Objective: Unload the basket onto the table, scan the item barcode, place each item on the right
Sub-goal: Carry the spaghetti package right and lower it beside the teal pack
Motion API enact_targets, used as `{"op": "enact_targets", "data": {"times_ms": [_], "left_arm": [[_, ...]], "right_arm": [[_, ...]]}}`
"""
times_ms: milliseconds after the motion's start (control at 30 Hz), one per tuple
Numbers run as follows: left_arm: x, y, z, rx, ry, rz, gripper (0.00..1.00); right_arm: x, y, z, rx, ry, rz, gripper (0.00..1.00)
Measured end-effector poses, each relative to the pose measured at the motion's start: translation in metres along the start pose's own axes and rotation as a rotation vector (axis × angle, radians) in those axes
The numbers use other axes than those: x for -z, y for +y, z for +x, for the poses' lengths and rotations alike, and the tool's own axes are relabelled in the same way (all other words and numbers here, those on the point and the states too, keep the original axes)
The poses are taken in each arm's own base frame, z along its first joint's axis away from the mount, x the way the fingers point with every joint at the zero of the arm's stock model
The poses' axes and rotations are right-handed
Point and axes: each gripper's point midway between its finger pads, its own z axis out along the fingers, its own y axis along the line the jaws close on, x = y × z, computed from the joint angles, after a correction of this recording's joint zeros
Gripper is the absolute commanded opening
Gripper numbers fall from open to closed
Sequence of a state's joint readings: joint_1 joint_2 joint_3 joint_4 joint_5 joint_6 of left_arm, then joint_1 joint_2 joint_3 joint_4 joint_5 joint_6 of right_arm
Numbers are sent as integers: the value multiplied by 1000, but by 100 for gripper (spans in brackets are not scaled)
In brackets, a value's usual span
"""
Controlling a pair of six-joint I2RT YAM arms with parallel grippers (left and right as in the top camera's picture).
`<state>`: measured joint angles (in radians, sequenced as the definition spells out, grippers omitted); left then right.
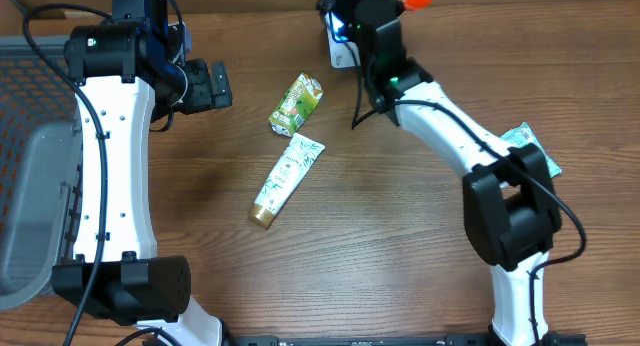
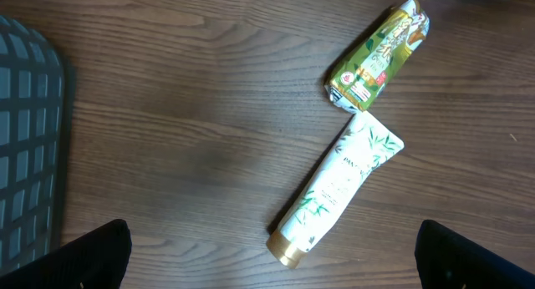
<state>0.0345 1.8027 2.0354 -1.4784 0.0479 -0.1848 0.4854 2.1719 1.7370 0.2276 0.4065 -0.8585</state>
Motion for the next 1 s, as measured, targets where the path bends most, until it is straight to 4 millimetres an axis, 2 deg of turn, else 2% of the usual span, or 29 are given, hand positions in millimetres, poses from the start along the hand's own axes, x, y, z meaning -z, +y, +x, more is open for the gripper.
{"op": "enact_targets", "data": {"times_ms": [200, 367, 533, 1000], "left_arm": [[0, 0, 0, 0, 0, 0, 100], [0, 0, 0, 0, 0, 0, 100], [0, 0, 0, 0, 0, 0, 100], [0, 0, 0, 0, 0, 0, 100]], "right_arm": [[-6, 45, -5, 76, -44, -48, 4], [-17, 71, 9, 147, -46, -52, 4], [-20, 74, 15, 203, -34, -31, 4], [-20, 70, 17, 217, -16, -12, 4]]}}
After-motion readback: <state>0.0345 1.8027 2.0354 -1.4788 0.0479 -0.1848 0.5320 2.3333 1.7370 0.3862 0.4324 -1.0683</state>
